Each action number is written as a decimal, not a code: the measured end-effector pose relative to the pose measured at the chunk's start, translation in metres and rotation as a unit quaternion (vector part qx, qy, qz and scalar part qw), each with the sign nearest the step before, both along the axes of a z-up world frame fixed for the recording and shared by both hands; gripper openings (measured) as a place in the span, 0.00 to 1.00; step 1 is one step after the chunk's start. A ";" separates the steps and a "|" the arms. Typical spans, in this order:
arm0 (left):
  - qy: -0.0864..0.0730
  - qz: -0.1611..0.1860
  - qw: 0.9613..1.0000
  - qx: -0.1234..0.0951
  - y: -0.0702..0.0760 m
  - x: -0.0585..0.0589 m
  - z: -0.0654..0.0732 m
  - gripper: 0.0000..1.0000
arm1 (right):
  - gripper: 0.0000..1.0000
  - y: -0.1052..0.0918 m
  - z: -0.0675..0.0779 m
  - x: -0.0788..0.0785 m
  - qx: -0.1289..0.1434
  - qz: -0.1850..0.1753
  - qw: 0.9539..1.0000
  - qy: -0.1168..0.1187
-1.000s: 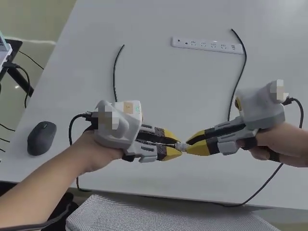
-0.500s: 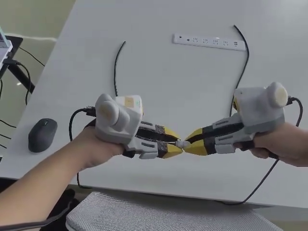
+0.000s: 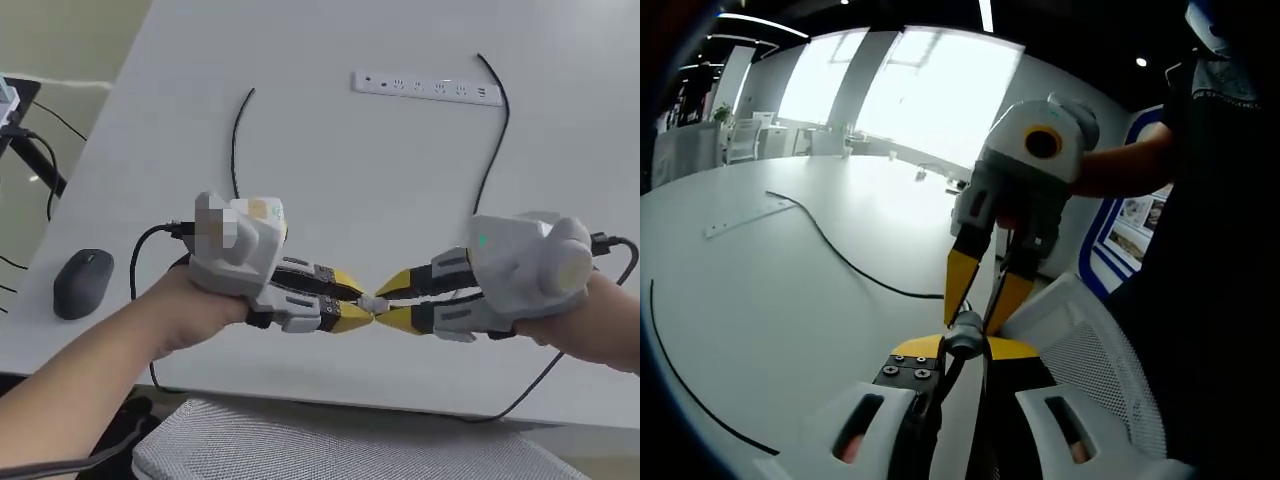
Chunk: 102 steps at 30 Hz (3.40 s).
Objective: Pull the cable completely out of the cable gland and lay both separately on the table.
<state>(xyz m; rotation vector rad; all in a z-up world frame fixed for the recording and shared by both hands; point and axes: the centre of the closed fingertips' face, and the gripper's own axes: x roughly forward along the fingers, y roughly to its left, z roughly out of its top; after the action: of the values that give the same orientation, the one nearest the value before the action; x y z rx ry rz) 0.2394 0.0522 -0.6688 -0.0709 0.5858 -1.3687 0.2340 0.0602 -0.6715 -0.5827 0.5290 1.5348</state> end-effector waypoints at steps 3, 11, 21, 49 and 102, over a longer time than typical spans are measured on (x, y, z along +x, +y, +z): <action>0.001 0.000 1.000 0.001 0.000 -0.001 0.000 0.15 | 0.08 0.000 0.000 -0.001 -0.002 -0.004 1.000 -0.004; -0.007 -0.003 1.000 0.004 -0.001 -0.003 0.001 0.15 | 0.08 -0.001 0.000 -0.001 0.006 -0.028 0.999 0.025; -0.029 -0.012 0.999 0.004 -0.003 -0.005 0.003 0.15 | 0.16 -0.009 0.008 -0.002 0.039 -0.078 0.983 0.164; -0.054 -0.021 0.998 -0.006 -0.007 -0.012 0.011 0.15 | 0.08 -0.004 0.016 -0.014 0.100 -0.085 0.905 0.406; -0.035 0.001 0.999 -0.019 0.000 -0.008 0.010 0.15 | 0.15 -0.004 0.013 0.000 0.023 -0.092 0.995 0.020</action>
<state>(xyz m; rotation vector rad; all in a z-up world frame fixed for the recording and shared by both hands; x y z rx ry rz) 0.2319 0.0527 -0.6592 -0.0540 0.5011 -1.3744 0.2340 0.0560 -0.6584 -0.4554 0.5606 1.3824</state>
